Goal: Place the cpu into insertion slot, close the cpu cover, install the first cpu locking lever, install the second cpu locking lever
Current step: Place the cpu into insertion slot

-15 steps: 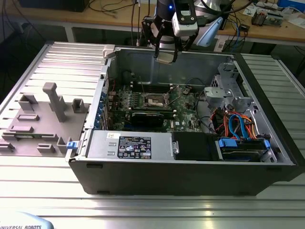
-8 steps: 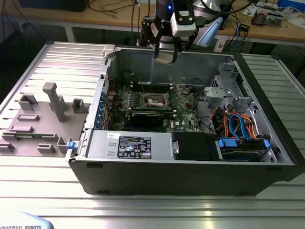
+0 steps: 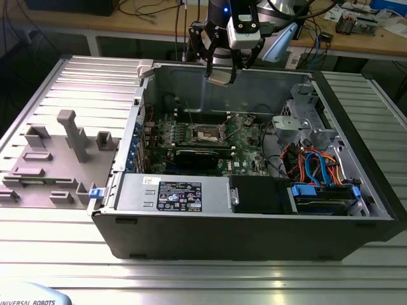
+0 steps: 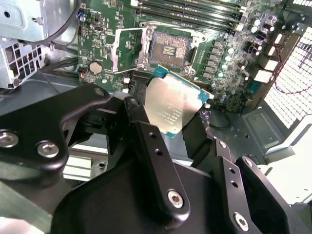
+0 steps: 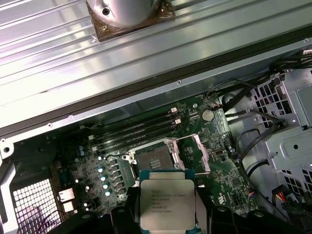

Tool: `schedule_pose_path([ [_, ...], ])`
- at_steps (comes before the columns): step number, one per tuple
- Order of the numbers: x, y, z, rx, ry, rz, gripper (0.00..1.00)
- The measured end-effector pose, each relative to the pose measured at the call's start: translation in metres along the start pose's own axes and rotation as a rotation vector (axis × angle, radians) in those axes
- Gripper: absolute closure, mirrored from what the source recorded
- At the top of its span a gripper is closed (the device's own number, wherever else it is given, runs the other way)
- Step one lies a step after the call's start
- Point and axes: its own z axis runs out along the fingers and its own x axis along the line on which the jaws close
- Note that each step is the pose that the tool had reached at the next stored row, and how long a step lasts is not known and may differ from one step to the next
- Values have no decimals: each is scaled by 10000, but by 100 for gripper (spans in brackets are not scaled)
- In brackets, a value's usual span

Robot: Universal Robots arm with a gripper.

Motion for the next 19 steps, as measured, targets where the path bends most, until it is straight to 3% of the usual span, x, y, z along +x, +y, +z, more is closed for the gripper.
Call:
schedule_pose_path([
  [11, 0, 0, 0, -2, -9, 102, 46],
  [19, 0, 0, 3, -10, -46, 516, 46],
])
